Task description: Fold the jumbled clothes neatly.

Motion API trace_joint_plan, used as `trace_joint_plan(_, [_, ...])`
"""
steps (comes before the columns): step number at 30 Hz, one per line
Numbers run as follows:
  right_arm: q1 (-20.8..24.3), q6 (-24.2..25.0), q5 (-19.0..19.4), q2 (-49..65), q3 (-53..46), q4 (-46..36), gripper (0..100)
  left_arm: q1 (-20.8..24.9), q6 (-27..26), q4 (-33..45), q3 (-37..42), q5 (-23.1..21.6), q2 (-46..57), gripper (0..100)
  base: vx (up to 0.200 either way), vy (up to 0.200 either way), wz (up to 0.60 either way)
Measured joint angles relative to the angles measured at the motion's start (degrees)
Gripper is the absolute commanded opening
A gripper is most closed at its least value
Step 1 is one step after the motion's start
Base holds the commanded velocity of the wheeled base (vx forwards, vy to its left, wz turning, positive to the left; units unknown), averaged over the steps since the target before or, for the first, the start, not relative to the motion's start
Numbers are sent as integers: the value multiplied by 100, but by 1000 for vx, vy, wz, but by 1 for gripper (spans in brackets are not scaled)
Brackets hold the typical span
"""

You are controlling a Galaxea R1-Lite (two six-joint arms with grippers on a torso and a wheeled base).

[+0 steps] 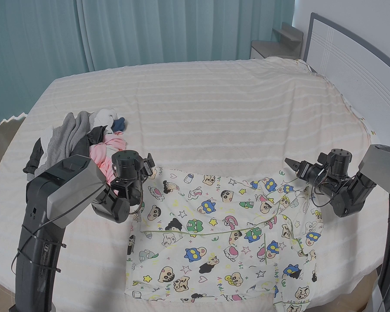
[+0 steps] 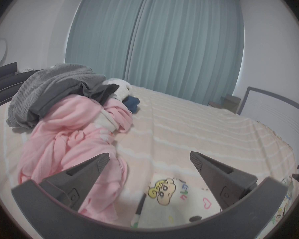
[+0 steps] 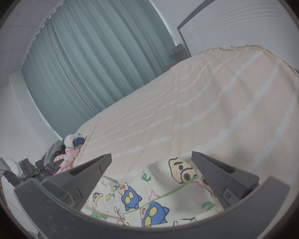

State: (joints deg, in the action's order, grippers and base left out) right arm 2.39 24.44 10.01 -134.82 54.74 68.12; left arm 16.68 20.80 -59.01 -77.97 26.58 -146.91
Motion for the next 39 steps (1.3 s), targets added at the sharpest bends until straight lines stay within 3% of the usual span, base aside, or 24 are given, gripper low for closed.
trace_joint_plan(5, [-239,229,-27,45,2,60,100,-172,27,-167,46,51,63,100,0,0,0])
trace_joint_plan(10, [-294,766,-18,308,-249,41,100,-240,263,-163,564,30,507,100,0,0,0])
trace_joint_plan(15, [-160,1404,-16,761,-714,-77,100,-240,783,-150,1821,-140,1414,100,0,0,0])
trace_joint_plan(20, [96,1768,-84,1079,-1072,-185,100,-138,1349,-145,3165,-663,2466,100,0,0,0])
trace_joint_plan(31, [414,2102,-621,1175,-1241,-662,100,219,2138,-137,5683,-1457,5287,100,0,0,0])
trace_joint_plan(35, [778,2274,-1085,1112,-1274,-914,100,324,2160,-139,6045,-1558,6014,100,0,0,0])
trace_joint_plan(39, [1152,2594,-1261,1034,-1312,-1015,100,383,2130,-134,6205,-1609,6356,100,0,0,0])
